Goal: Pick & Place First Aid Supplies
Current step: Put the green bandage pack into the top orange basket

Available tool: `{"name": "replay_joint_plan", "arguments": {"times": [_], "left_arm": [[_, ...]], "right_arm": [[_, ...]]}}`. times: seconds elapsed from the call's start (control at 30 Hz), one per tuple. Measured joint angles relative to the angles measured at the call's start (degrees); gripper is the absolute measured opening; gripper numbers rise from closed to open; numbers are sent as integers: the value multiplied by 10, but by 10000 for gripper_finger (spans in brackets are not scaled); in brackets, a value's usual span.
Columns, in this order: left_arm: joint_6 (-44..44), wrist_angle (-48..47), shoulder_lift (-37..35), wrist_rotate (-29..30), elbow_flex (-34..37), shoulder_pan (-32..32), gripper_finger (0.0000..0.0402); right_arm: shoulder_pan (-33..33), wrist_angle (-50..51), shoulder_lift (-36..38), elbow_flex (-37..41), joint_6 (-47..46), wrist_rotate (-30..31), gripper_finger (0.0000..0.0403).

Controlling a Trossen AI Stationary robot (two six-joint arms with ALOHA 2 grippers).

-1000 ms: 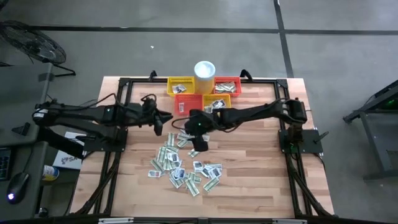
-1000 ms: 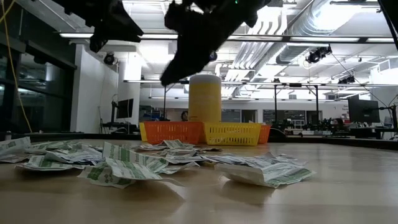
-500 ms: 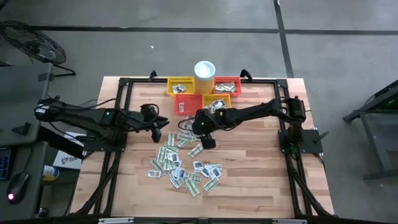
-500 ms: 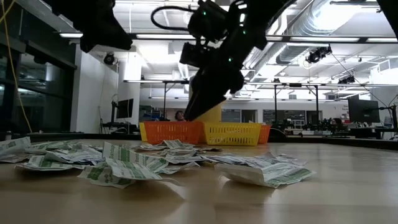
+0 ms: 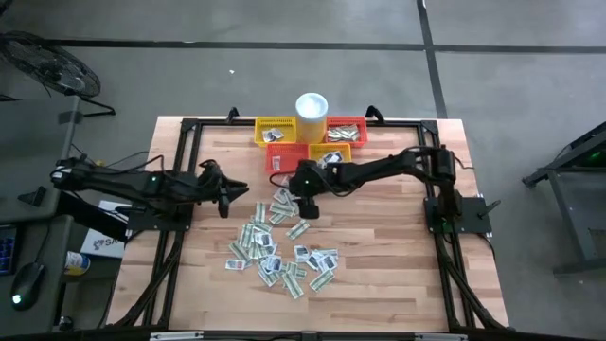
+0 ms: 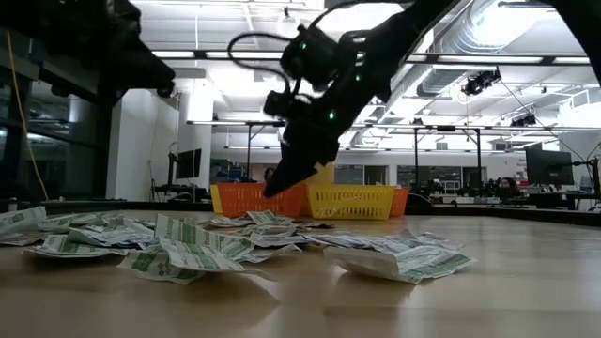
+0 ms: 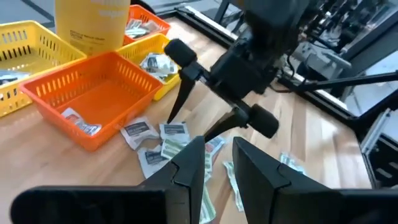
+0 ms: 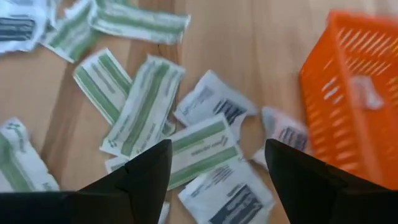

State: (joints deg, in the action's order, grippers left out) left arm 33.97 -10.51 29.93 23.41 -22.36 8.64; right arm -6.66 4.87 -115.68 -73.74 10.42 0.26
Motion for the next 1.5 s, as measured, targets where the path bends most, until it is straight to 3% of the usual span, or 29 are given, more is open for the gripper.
{"name": "replay_joint_plan", "arguments": {"times": [0.3, 0.8, 1.2, 1.5], "left_arm": [[8, -51, -81, -1, 15, 0, 83], [9, -64, -91, -45, 15, 0, 83], [1, -64, -91, -81, 15, 0, 83], [-1, -64, -91, -98, 15, 0, 83]], "right_arm": [[-3, -37, -38, 0, -136, -2, 240], [-1, -41, -46, 0, -283, 28, 180], [11, -41, -46, 0, -299, 26, 109], [16, -39, -44, 0, -298, 23, 32]]}}
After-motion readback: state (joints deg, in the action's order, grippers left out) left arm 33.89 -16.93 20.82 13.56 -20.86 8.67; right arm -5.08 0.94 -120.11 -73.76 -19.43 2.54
